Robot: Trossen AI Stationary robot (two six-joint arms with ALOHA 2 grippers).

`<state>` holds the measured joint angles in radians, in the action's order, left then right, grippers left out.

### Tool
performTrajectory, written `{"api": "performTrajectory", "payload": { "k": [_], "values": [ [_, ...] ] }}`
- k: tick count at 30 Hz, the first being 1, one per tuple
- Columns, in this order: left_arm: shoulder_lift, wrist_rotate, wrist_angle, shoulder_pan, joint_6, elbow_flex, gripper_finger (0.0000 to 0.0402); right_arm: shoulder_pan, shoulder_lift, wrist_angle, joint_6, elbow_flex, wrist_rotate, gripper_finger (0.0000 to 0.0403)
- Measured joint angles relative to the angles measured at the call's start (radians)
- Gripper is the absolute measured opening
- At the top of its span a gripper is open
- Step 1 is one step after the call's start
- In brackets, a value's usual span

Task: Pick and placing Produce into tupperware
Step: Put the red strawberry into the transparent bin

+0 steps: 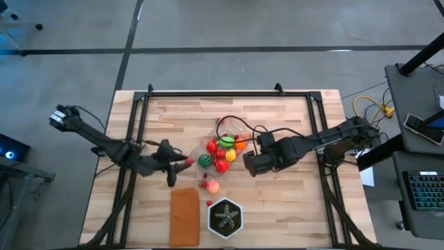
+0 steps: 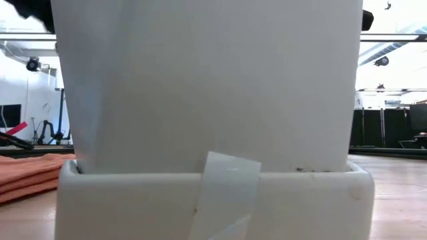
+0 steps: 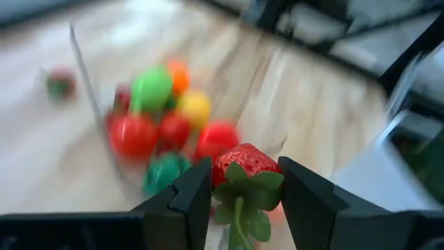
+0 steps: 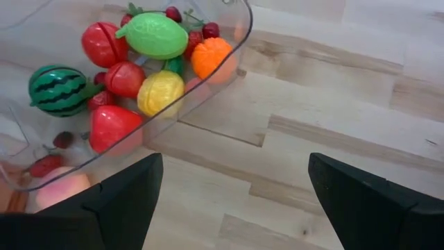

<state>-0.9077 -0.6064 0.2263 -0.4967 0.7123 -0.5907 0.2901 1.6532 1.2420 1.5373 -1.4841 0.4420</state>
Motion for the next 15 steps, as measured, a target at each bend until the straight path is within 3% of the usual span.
{"api": "performTrajectory", "payload": {
  "k": [5, 9, 15],
  "values": [
    [-0.024, -0.043, -0.169, 0.072, -0.209, 0.0, 0.0132, 0.0, -0.018, 0.004, -0.001, 0.0, 0.03, 0.0352],
    [-0.138, 0.015, -0.19, 0.166, -0.218, -0.007, 0.015, 0.0, -0.043, 0.004, 0.003, 0.0, 0.059, 0.0352],
    [-0.279, 0.075, -0.336, 0.246, -0.183, -0.033, 0.0223, 0.0, -0.073, 0.004, 0.007, 0.0, 0.084, 0.0352]
  ]
}}
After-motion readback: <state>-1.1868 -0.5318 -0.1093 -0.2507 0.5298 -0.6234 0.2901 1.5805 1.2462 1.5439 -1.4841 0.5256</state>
